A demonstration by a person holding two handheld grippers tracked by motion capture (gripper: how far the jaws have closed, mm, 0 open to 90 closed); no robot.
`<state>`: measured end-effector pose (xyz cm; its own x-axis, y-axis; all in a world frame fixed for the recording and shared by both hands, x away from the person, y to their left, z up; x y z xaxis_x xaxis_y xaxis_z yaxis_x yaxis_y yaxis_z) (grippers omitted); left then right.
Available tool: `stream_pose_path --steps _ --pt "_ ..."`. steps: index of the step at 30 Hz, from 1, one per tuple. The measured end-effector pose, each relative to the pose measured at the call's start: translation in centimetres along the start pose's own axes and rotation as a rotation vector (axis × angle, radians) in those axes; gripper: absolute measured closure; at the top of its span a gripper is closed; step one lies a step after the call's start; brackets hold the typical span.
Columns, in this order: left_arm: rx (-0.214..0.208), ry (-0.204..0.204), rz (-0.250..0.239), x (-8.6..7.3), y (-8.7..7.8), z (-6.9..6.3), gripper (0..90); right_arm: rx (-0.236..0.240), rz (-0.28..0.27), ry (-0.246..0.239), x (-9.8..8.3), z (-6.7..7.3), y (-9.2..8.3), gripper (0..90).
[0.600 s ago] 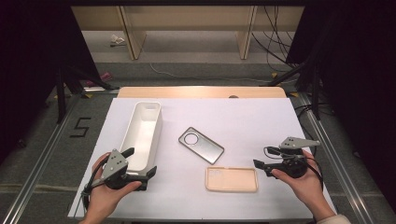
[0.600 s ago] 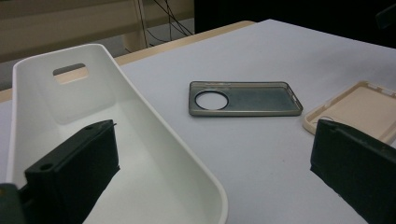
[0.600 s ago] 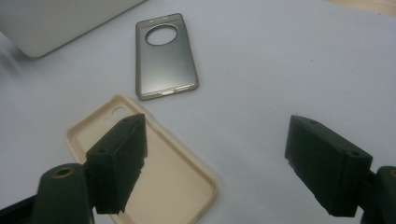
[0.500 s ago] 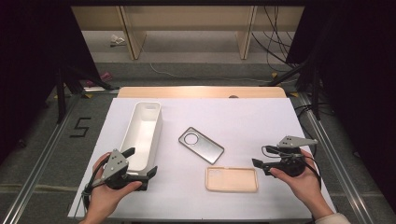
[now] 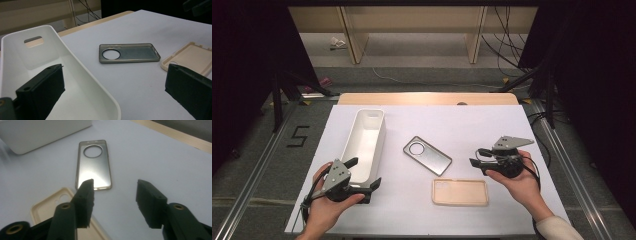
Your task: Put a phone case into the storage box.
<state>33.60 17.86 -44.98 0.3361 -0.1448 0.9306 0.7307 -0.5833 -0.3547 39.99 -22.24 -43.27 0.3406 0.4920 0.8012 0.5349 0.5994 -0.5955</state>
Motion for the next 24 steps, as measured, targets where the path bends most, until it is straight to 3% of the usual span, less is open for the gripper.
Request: stream_pose_path --steps 5,6,13,24 --pt "-0.002 0.002 0.001 0.0 0.0 0.1 1.8 0.030 0.017 -0.034 1.6 0.1 2.1 63.1" --pt "-0.005 0.000 0.001 -0.1 0.1 0.1 1.9 0.048 0.023 -0.038 2.3 0.2 3.2 66.2" --pt "-0.011 0.007 0.003 -0.1 0.3 0.2 2.1 0.084 0.036 -0.055 4.3 0.4 5.9 71.5" --pt "-0.026 0.036 0.014 -0.2 0.8 -0.1 2.5 0.104 0.168 -0.088 6.1 0.6 10.5 88.3"
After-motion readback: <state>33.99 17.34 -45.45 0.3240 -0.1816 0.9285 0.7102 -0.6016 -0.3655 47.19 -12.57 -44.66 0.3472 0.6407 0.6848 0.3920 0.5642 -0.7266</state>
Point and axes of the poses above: each handheld gripper's, and its own axes: y roughly forward along the jaws, x roughly out of its top, z roughly to its left, the point moved 4 cm from there along y, roughly forward along the jaws, and after that the axes turned 6 degrees about -y, right-handed, at the moved point
